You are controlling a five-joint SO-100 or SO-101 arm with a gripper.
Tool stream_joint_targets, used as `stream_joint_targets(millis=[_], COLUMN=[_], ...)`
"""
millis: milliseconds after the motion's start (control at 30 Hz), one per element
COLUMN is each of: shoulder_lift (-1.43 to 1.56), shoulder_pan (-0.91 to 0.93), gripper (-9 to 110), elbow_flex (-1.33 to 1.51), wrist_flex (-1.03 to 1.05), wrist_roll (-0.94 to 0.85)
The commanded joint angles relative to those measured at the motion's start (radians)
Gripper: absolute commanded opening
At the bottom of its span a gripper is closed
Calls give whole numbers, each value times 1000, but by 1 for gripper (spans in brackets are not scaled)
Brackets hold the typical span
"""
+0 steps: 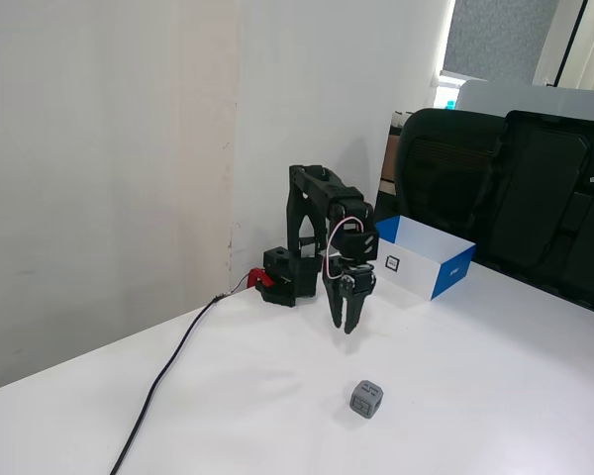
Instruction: Grasp the gray block and put it in the box.
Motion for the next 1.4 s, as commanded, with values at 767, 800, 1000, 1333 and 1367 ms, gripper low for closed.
stream_joint_targets(millis=[767,800,1000,1333,1367], shoulder_lift=[-233,-247,-347,-437,-446], shoulder_pan=[-81,-81,-98,-104,-103], gripper=[42,42,41,39,39], elbow_flex=[-354,-373,-486,-574,-583], wrist_flex=[40,46,75,86,86], wrist_roll=[-74,-78,-86,-97,-97])
